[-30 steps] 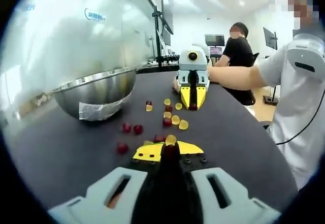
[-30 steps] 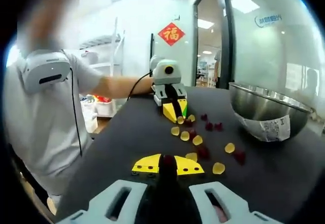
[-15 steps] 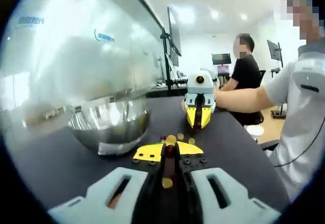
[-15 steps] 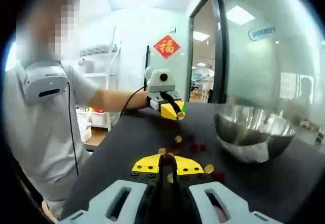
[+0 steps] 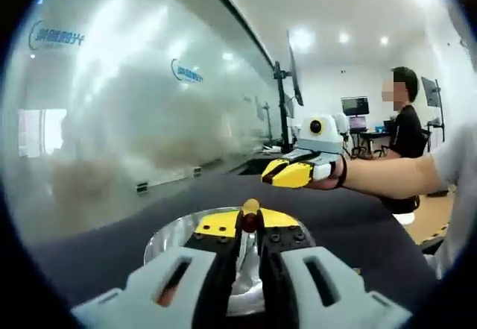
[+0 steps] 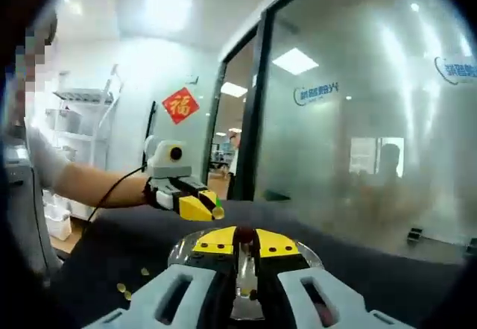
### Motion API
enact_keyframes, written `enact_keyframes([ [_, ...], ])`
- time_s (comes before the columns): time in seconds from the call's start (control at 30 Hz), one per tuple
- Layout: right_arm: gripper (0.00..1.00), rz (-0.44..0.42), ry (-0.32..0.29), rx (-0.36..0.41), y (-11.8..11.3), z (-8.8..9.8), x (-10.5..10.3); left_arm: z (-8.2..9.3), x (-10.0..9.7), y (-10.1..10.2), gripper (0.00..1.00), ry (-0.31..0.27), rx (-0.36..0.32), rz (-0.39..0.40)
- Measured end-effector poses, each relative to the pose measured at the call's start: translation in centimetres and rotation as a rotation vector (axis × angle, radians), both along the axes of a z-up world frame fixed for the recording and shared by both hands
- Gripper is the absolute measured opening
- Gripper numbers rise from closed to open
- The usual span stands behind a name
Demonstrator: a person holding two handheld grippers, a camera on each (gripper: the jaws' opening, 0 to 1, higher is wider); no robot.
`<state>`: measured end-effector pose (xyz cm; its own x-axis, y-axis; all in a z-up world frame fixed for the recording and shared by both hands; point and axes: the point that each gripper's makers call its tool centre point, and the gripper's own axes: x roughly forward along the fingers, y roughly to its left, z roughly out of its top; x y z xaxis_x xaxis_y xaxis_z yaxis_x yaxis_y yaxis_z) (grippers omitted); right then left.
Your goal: Pick candy and put bowl
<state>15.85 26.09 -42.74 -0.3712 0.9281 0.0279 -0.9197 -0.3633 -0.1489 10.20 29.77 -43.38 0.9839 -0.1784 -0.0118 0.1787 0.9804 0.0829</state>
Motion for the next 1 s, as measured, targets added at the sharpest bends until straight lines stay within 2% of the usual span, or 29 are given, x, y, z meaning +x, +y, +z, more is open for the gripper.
enact_keyframes([
  [0.07,0.08,0.032,0.029,0.013,0.3,-0.2,-0.4,-0.5,0.5,0.0,0.06,0.001,0.018,0.006],
  [0.1,0.15,0.042,0.030,0.011,0.4,-0.5,-0.6,-0.6,0.6,0.0,0.12,0.001,0.017,0.002],
  [0.13,0.21,0.045,0.023,0.008,0.5,-0.8,-0.8,-0.7,0.6,-0.4,0.23,-0.001,0.009,-0.016],
  [0.17,0.20,0.051,0.011,-0.001,0.5,-1.2,-1.0,-0.7,0.6,-0.7,0.28,-0.002,0.009,-0.030],
  [0.2,0.19,0.059,0.004,-0.008,0.5,-1.5,-1.2,-0.8,0.5,-1.0,0.29,-0.002,0.014,-0.038],
  [0.3,0.19,0.071,-0.010,-0.017,0.3,-1.8,-1.5,-0.9,0.3,-1.3,0.22,0.003,0.034,-0.045],
  [0.43,0.19,0.085,-0.012,-0.012,0.0,-1.7,-2.1,-0.7,-0.1,-1.4,0.22,-0.003,0.017,-0.048],
  [0.6,0.19,0.099,-0.035,-0.018,-0.4,-1.8,-2.7,-1.0,-1.0,-1.8,0.22,-0.001,0.027,-0.052],
  [0.7,0.19,0.080,-0.064,-0.021,-0.2,-1.9,-2.7,-1.2,-1.2,-1.6,0.21,0.007,0.039,-0.042],
  [0.8,0.19,0.091,-0.057,-0.011,-0.4,-1.5,-3.3,-1.0,-1.3,-1.4,0.20,0.000,0.039,-0.030],
  [0.87,0.19,0.107,-0.059,-0.006,-0.5,-1.2,-3.7,-0.8,-1.2,-1.0,0.18,-0.011,0.064,-0.004],
  [1.0,0.19,0.107,-0.082,-0.008,-0.5,-1.2,-3.8,-0.6,-1.1,-1.0,0.18,-0.015,0.063,-0.005],
])
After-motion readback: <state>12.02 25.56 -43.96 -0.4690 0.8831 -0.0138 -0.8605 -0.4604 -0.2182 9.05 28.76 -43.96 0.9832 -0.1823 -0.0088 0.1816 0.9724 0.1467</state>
